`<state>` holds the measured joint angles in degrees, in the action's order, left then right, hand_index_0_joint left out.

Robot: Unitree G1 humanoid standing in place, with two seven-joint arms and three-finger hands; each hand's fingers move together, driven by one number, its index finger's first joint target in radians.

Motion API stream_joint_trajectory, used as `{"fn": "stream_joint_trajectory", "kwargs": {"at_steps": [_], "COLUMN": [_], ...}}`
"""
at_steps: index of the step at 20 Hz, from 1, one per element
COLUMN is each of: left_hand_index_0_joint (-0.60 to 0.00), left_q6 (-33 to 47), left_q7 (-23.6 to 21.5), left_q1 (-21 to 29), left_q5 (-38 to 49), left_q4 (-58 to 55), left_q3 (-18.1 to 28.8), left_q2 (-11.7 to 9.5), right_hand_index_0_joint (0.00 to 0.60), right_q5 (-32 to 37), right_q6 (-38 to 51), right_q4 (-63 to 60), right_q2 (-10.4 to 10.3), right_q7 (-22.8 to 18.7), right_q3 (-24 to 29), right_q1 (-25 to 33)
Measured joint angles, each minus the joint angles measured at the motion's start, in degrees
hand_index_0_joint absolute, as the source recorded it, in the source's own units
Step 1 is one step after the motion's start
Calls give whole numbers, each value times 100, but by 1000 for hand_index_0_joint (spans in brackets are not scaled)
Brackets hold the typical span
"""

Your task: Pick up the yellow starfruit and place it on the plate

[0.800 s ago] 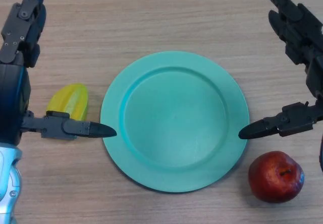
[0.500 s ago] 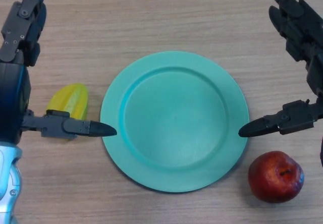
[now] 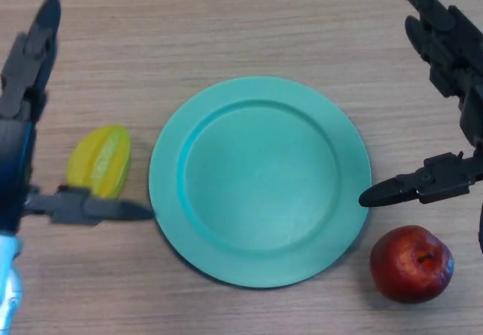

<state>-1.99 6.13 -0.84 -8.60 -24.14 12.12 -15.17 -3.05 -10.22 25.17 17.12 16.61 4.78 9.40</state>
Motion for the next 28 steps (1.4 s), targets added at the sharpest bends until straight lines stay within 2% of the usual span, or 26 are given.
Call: {"fn": "stream_joint_trajectory", "kwargs": {"at_steps": [2, 3, 5, 8, 9, 13, 14, 19, 22, 25, 26, 28], "left_hand_index_0_joint": [0, 0, 0, 0, 0, 0, 0, 0, 0, 0, 0, 0], "left_q6": [-6, -9, 34, 208, 217, 444, 655, 900, 1547, 1616, 1622, 1626], "left_q7": [11, 13, 23, -42, -42, -216, -366, -376, -444, -491, -648, -696], "left_q1": [-52, -48, 91, 364, 413, 686, 751, 992, 1146, 1176, 1202, 1209], "left_q5": [-15, -14, -242, -376, -624, -611, -612, -610, -593, -664, -692, -1098], "left_q4": [235, 315, 798, 1685, 1808, 2346, 2604, 3311, 3551, 3797, 3990, 4208], "left_q3": [391, 423, 353, -45, -95, -114, -197, -563, -584, -623, -674, -747], "left_q2": [-29, -63, -135, -236, -236, -257, -267, -261, -262, -262, -263, -289], "right_hand_index_0_joint": [0, 0, 0, 0, 0, 0, 0, 0, 0, 0, 0, 0], "right_q5": [0, 0, 3, 13, 25, 70, 70, 130, 133, 134, 134, 133], "right_q6": [0, 0, 0, -7, -3, -3, -3, 2, 2, -7, -32, -155], "right_q4": [0, -2, -14, -199, -191, -176, -139, 39, 53, 311, 383, 486], "right_q2": [-1, -1, -7, -22, -22, -21, -20, -14, -14, -14, -14, -14], "right_q7": [0, 0, -39, -200, -200, -201, -201, -199, -200, -200, -198, -197], "right_q3": [-5, -8, -35, -32, -39, -19, -19, 11, 17, 21, 43, 85], "right_q1": [-27, -24, -8, -2, -1, -5, -9, -21, -29, -97, -132, -150]}}
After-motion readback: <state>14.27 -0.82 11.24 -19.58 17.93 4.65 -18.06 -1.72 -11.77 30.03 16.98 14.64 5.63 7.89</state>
